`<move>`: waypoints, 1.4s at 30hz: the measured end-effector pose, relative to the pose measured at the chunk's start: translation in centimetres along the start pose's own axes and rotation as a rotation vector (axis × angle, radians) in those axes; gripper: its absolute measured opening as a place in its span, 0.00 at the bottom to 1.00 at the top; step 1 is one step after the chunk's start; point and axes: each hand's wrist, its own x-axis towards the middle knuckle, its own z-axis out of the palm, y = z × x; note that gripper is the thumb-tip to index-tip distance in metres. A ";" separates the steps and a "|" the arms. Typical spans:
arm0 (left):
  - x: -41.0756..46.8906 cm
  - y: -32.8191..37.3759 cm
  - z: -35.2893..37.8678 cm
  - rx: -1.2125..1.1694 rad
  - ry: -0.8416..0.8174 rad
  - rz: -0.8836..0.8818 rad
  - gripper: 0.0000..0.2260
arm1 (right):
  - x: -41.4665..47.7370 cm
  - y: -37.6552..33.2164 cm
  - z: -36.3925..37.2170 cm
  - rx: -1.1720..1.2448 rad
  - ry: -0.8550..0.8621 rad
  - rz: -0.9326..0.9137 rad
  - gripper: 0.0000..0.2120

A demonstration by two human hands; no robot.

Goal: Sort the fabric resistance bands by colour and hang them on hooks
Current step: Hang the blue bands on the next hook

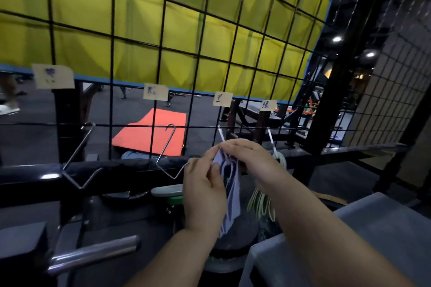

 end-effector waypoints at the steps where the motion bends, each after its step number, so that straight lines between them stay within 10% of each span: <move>1: 0.0 0.0 0.0 0.008 0.001 0.010 0.17 | 0.0 0.1 -0.2 0.010 -0.016 0.002 0.11; 42: 0.3 -1.1 0.7 0.162 -0.103 0.222 0.16 | -2.7 1.7 -1.4 0.090 0.074 0.018 0.18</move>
